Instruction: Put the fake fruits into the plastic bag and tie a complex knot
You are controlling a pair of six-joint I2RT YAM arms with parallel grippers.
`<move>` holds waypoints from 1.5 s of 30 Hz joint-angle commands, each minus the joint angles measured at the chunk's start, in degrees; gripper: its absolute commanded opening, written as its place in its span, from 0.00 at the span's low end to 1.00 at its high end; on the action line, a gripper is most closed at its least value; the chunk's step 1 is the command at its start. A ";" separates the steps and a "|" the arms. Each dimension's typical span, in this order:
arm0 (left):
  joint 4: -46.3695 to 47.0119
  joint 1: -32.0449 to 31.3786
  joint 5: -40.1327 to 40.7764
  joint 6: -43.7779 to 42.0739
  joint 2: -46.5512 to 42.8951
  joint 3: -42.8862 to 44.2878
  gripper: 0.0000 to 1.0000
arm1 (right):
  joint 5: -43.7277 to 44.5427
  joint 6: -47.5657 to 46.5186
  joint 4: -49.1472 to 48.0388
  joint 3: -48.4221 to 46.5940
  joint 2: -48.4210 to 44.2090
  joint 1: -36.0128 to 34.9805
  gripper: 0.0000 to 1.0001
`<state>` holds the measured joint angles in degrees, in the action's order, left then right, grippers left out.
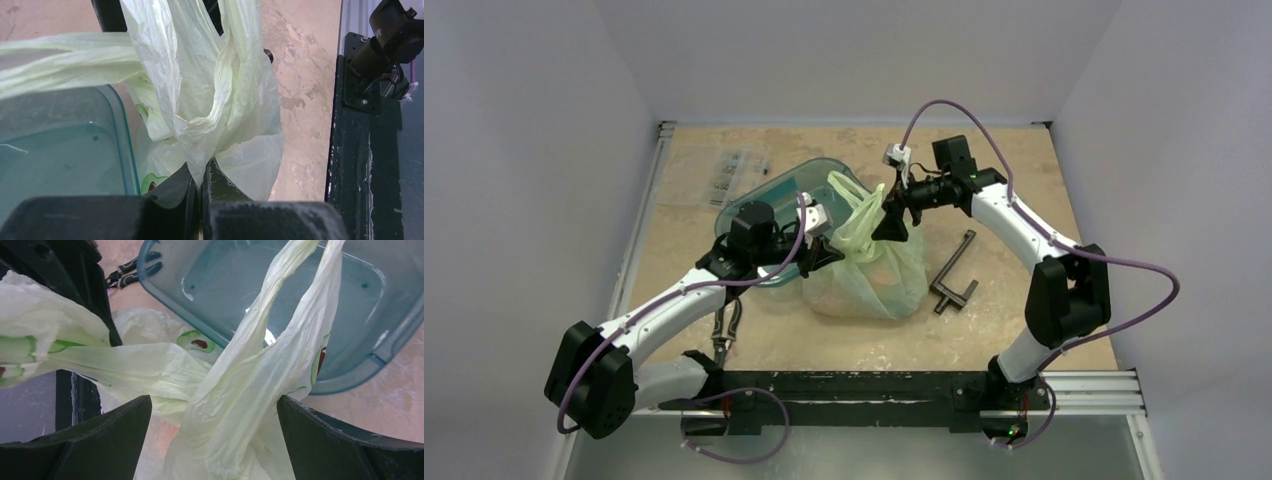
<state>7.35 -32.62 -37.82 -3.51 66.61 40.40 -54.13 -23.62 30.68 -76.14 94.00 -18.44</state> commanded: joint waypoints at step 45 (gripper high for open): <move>-25.84 6.28 -16.96 -16.67 16.14 18.17 0.00 | -4.65 -2.52 -9.87 14.35 -16.10 -2.03 0.58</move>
<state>-16.56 -27.24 -51.66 -18.72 81.19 55.02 -55.05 -19.73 16.99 -62.72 80.60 -20.21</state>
